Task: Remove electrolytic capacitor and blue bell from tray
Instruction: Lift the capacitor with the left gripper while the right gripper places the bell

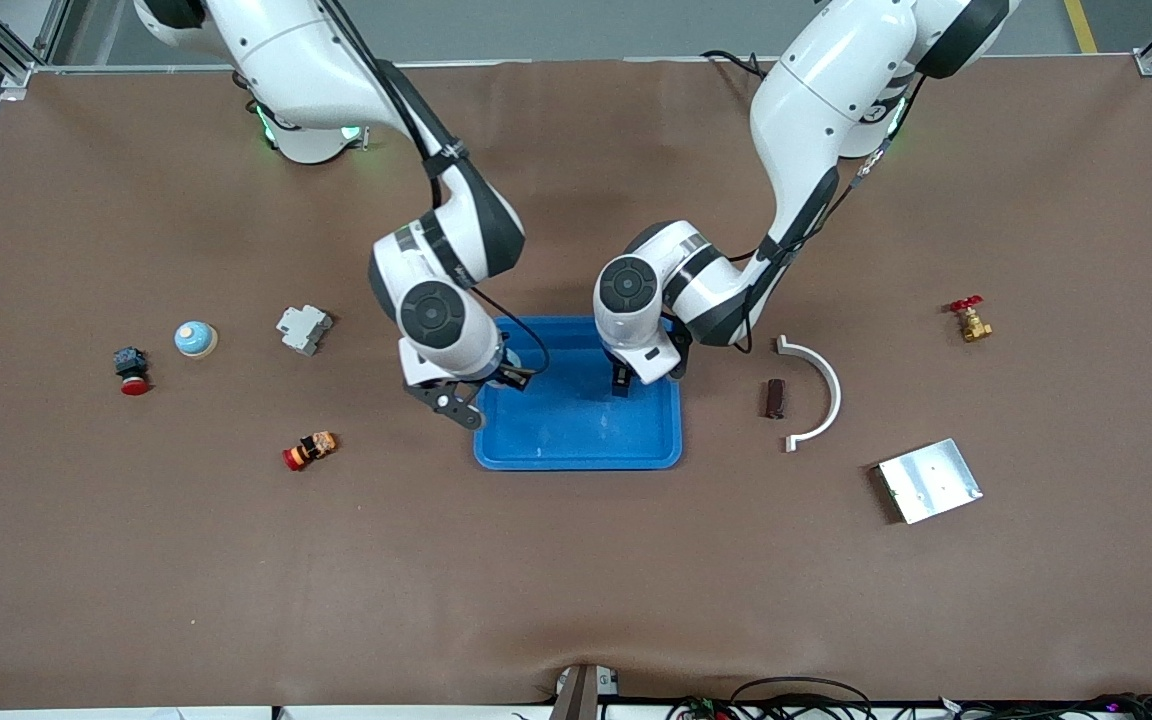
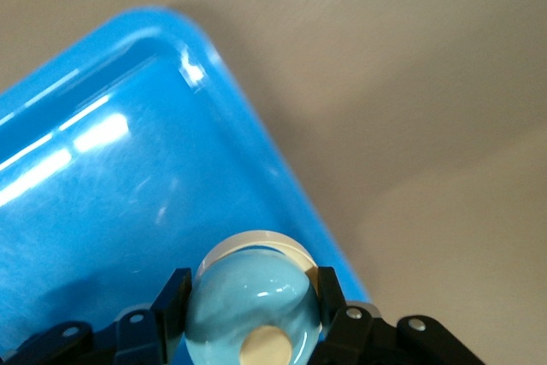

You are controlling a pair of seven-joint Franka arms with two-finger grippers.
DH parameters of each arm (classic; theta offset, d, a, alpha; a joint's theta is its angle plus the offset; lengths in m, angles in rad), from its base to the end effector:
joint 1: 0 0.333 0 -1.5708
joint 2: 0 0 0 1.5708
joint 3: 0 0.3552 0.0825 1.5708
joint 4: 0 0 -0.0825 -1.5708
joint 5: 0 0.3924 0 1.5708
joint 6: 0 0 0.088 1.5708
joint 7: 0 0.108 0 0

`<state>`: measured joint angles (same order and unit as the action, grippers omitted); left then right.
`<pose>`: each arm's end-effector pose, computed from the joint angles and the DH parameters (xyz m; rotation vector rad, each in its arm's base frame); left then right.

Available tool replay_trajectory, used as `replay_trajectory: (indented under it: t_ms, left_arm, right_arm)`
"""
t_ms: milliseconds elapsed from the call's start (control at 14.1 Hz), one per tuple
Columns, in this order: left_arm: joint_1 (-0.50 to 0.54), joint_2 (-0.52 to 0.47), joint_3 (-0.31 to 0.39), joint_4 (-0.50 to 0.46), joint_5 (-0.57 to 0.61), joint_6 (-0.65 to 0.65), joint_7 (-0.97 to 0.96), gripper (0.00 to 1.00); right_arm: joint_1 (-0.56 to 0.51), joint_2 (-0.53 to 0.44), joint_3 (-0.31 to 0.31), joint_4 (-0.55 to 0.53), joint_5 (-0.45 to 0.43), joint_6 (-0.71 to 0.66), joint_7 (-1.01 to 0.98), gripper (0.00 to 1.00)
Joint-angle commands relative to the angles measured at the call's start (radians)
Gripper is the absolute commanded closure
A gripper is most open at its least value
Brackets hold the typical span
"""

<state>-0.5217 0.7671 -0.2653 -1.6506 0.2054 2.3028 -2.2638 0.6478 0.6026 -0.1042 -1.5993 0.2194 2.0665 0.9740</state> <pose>0.5184 -0.4793 0.1892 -2.3451 -1.9675 0.0661 0.5943 0.3853 0.2973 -3.0164 0.8239 0.2832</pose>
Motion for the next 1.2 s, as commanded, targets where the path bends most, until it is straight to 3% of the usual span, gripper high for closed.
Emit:
replay_trajectory:
  t_ms: [0,212,566,637,708,920,1132]
  left_arm:
    - [0.0,-0.017,0.005,-0.018,-0.001,-0.011,0.015,0.0]
    - [0.0,-0.012,0.005,-0.017,0.006,-0.006,0.017,0.0]
    - [0.003,-0.02,0.005,-0.011,0.006,-0.009,0.006,0.0]
    - [0.002,-0.02,0.006,-0.011,0.006,-0.009,0.006,0.09]
    - [-0.001,-0.02,0.006,-0.009,0.006,-0.009,0.006,0.25]
    - [-0.001,-0.022,0.006,-0.008,0.008,-0.01,0.013,1.0]
    - [0.002,-0.023,0.009,0.002,0.008,-0.011,0.017,1.0]
  right_arm:
    - [-0.086,-0.041,0.006,-0.017,0.006,-0.061,-0.08,0.82]
    - [-0.172,-0.046,-0.009,-0.017,-0.125,-0.129,-0.188,0.82]
    - [-0.362,-0.093,-0.011,-0.086,-0.17,-0.149,-0.469,0.85]
    - [-0.393,-0.113,-0.011,-0.118,-0.202,-0.134,-0.51,0.85]
    - [-0.433,-0.133,-0.009,-0.154,-0.218,-0.105,-0.562,0.86]
    - [-0.522,-0.149,-0.009,-0.235,-0.221,0.013,-0.691,0.86]
    - [-0.58,-0.133,-0.006,-0.286,-0.224,0.159,-0.742,0.87]
